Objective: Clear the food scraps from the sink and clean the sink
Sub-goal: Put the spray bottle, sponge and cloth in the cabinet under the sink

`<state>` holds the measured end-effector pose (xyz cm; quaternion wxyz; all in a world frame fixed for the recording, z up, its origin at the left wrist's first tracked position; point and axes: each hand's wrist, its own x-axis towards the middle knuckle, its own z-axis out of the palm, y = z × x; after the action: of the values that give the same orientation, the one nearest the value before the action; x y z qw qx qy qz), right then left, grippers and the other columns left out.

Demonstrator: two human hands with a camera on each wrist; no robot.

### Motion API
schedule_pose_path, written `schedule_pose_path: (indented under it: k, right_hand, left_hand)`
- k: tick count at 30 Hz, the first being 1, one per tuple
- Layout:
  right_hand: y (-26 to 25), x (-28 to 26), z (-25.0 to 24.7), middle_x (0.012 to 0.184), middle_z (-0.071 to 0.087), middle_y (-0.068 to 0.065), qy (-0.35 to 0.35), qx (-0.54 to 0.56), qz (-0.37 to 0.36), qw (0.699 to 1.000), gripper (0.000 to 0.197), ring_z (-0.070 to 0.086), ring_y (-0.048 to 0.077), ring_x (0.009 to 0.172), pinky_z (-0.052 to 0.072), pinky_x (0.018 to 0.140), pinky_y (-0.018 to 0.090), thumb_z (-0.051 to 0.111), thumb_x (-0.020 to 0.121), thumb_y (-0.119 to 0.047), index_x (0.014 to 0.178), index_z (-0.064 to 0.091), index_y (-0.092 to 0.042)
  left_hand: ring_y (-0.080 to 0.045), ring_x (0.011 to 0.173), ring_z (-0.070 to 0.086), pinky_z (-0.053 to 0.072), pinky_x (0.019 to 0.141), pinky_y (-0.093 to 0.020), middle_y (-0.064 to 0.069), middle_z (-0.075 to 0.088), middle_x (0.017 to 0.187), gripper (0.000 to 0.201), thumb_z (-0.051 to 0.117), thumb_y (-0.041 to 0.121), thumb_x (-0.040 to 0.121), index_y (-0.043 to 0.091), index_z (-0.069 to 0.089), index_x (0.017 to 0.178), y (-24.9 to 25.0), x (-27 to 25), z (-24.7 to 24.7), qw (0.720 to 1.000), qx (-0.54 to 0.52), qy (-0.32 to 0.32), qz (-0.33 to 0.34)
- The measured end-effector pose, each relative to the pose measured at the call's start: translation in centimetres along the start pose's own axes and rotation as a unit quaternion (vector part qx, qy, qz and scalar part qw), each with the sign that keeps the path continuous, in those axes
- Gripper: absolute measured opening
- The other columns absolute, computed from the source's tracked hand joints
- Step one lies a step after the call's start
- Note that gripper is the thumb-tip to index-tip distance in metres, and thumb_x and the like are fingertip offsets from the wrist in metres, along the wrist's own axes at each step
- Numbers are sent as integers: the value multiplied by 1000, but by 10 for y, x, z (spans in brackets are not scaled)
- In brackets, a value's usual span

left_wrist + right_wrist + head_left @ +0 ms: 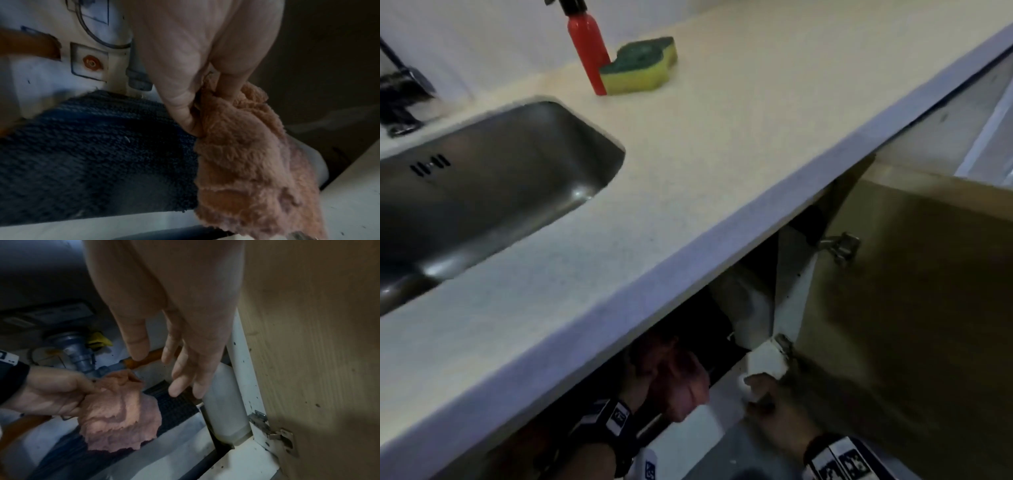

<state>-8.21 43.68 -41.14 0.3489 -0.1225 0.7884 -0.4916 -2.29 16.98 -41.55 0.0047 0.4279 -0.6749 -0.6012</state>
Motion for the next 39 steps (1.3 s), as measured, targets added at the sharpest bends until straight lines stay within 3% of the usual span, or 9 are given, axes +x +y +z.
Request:
schedule_pose_path:
  k: [4,7,13,16,20,23,27,31,39]
  right_hand:
    - [23,24,-5,114,53,0,33,-51,-34,998,30,54,13,95,42,77,4,61,90,-8,102,49,-33]
    - [31,45,1,123,55,3,35,-75,-49,995,32,55,13,87,47,86,22,60,90,-12,101,49,-40]
    - [20,84,15,125,54,-2,24,-127,-77,989,35,55,12,100,39,83,15,55,95,-20,130,51,-21]
    - [10,93,24,115,54,-6,21,-122,-106,987,33,55,11,99,40,83,15,54,95,-20,128,53,-22]
    - [6,104,37,122,58,-2,8,-138,-107,985,38,58,15,106,46,89,21,56,93,-24,131,53,-23]
    - [-1,103,43,128,56,2,-8,-153,-100,983,40,57,17,111,46,94,23,56,92,-25,132,52,-23]
    - [-26,74,31,127,54,2,-12,-164,-94,982,38,57,16,106,44,88,18,54,93,-23,131,51,-22]
    - [-55,18,5,127,55,-3,-37,-185,-69,980,34,56,12,109,41,87,14,51,95,-23,129,51,-26]
    - [-145,-121,-69,121,59,-3,-27,-184,-48,981,18,57,12,101,45,94,22,54,94,-22,110,59,-28]
  left_hand:
    - [-39,125,46,35,105,-58,-17,44,141,48,55,28,94,17,41,139,-38,77,14,994,-102,29,-8]
    - [-36,107,53,38,99,-45,-19,52,129,42,31,30,103,4,45,133,-27,86,22,988,-139,61,5]
    - [-25,93,56,43,80,-32,-12,60,107,30,55,25,91,7,54,114,-29,83,17,982,-148,95,68]
    - [-23,96,54,38,81,-31,-14,54,113,47,61,-7,82,4,40,123,-41,92,16,974,-49,166,149]
    - [-27,99,55,42,83,-32,-14,51,124,34,56,4,88,13,46,119,-54,102,13,972,62,194,119]
    - [-34,130,35,34,107,-45,-11,28,149,54,59,19,85,20,41,136,-56,98,10,935,255,221,106]
    - [-32,141,18,18,116,-44,-4,9,158,60,52,33,90,26,30,144,-35,44,26,922,301,223,93]
    - [-27,136,35,24,104,-10,-13,32,150,58,44,31,93,7,32,144,4,-53,50,949,267,69,150]
    - [-15,121,45,39,97,-26,4,46,131,28,47,30,97,24,49,124,115,-218,74,912,349,-38,213]
